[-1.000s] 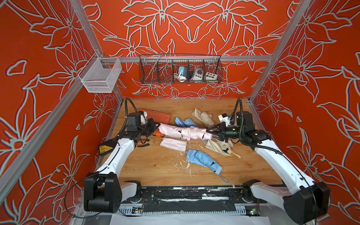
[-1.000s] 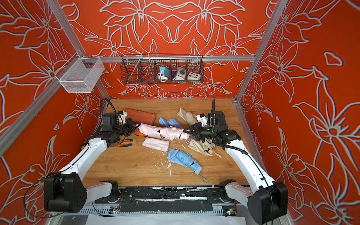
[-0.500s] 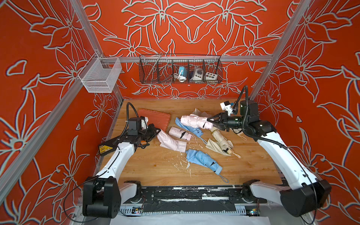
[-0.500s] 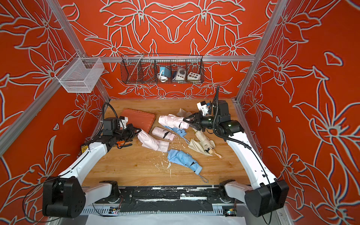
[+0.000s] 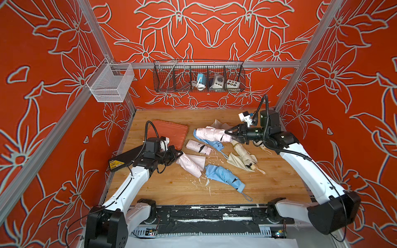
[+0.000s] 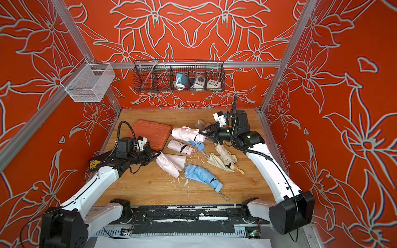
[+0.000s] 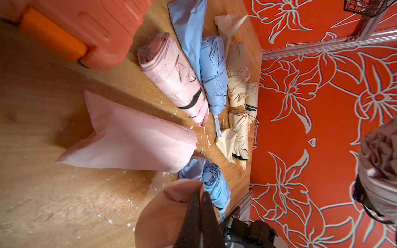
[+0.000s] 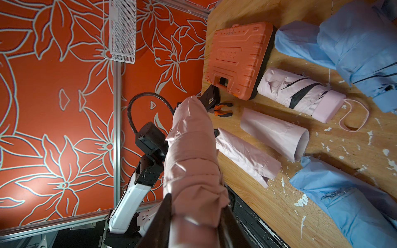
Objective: Take umbrellas out of sleeves
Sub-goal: Place the umbrella in the umbrella sleeve, then place the umbrella sleeve at the center of the board.
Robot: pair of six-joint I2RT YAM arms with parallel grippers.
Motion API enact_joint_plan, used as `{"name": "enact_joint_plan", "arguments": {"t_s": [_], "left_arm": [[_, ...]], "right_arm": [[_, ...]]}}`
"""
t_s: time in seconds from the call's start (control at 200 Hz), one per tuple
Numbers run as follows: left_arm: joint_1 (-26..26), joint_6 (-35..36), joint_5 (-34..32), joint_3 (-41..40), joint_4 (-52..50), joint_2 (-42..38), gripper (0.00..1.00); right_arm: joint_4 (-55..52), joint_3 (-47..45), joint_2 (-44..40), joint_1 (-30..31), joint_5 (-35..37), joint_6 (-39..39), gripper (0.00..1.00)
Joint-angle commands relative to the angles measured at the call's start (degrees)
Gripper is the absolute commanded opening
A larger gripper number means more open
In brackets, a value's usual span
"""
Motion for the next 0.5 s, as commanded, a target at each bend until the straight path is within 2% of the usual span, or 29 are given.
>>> {"name": "enact_joint_plan", "arguments": {"t_s": [0.0, 0.245, 0.305, 0.495], "left_arm": [[-1.13, -2.58, 2.52, -1.27, 2.1, -1.52, 0.0], [-1.3, -3.0, -0.96, -9.54, -0.84, -2.47, 0.0], [-1.3, -3.84, -2.1, -11.67, -0.72, -4.71, 0.0], [-0.1, -3.74, -8.34, -15.9, -3.47, -5.8, 0.0]], "right_arm": [[5.73, -0.89, 0.02, 0.71, -2.1, 1.3, 0.02], [7.59, -3.33, 0.06, 1.62, -1.93, 2.15, 0.02], [8.38, -4.32, 0.02, 2.14, -1.92, 2.52, 0.02], [13.43, -8.98, 1.13, 5.43, -2.56, 4.86, 0.02]]}}
